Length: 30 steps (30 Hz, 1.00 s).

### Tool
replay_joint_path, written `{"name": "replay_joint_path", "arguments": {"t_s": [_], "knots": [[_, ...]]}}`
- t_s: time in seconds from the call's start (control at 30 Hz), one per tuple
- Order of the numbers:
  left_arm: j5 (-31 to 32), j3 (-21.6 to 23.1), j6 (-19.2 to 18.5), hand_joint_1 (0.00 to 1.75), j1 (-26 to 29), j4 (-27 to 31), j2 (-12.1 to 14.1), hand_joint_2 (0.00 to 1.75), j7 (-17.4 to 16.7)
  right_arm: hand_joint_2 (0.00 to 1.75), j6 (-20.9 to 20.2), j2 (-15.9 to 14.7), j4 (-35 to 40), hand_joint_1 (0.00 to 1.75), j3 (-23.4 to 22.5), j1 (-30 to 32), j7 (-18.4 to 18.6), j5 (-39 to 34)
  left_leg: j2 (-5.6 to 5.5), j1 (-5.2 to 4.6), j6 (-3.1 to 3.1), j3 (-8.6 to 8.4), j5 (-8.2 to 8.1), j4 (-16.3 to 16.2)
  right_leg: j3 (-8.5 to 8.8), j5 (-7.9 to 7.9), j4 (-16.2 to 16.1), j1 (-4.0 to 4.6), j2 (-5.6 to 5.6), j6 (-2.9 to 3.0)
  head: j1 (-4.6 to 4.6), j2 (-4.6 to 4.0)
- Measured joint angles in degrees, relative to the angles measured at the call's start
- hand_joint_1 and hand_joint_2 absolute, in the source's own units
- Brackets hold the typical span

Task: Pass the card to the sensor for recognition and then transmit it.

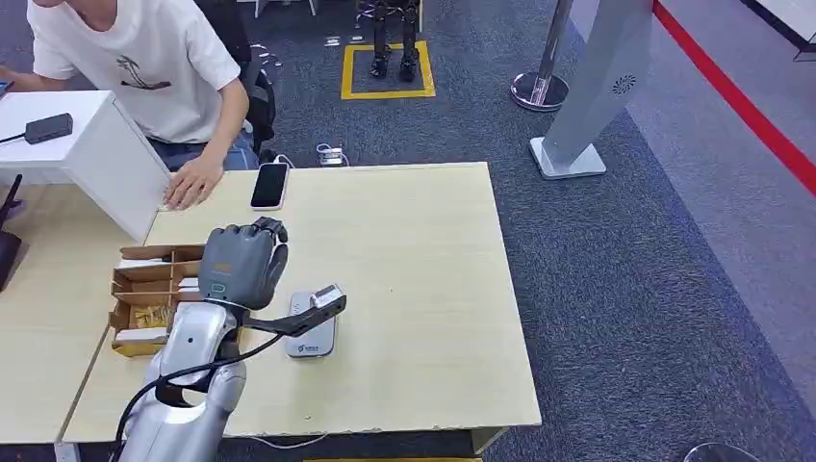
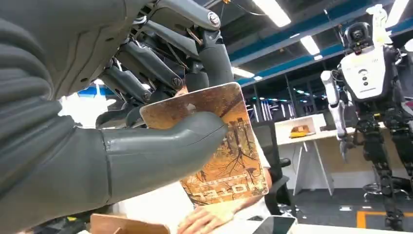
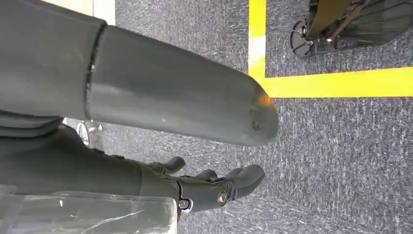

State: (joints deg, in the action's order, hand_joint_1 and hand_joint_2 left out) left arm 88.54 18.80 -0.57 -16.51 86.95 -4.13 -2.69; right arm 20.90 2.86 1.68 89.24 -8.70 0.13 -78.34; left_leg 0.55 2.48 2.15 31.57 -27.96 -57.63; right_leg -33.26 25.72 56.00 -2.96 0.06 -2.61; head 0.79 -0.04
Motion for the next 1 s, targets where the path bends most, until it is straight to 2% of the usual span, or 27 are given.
{"name": "replay_joint_path", "arguments": {"t_s": [0.2,0.4,0.7,0.87,1.0], "knots": [[0.0,2.5,2.7,1.75,3.7,0.0,-0.8,1.75,-0.6,0.00,0.1,0.0,0.0,0.00,0.0,0.0,0.1,-0.3,0.00,-0.01,-0.01,0.02,-0.01,0.0,0.00,0.01,0.0,-0.01,0.00,-0.01,-0.02,0.00],[0.0,4.4,4.9,1.75,7.9,-0.3,-0.8,1.75,-5.6,0.00,0.2,0.0,0.0,0.00,0.0,0.0,0.3,-0.9,0.00,0.00,-0.03,0.02,-0.03,0.0,-0.01,0.02,0.0,-0.01,-0.01,-0.01,0.00,0.00],[0.0,5.0,5.8,1.75,12.7,-2.0,-0.9,1.75,-9.1,0.00,0.3,0.0,0.0,0.00,0.0,0.0,0.3,-2.2,0.00,-0.01,-0.03,0.02,-0.03,0.0,0.00,0.02,0.0,-0.01,-0.01,-0.01,0.00,0.00],[0.0,5.1,5.3,1.75,13.3,-2.7,-0.1,1.75,-14.9,0.00,0.5,0.0,0.0,0.00,0.0,0.0,0.3,-2.8,0.00,0.00,-0.03,0.02,-0.03,0.0,0.00,0.02,0.0,-0.01,-0.01,-0.01,0.00,0.00],[0.0,5.0,5.1,1.75,13.9,-3.1,0.7,1.75,-15.2,0.00,0.6,0.0,0.0,0.00,0.0,0.0,0.3,-2.9,-0.02,0.00,-0.03,0.03,-0.02,0.0,0.00,0.02,0.0,-0.01,-0.03,-0.01,0.00,0.02]]}}
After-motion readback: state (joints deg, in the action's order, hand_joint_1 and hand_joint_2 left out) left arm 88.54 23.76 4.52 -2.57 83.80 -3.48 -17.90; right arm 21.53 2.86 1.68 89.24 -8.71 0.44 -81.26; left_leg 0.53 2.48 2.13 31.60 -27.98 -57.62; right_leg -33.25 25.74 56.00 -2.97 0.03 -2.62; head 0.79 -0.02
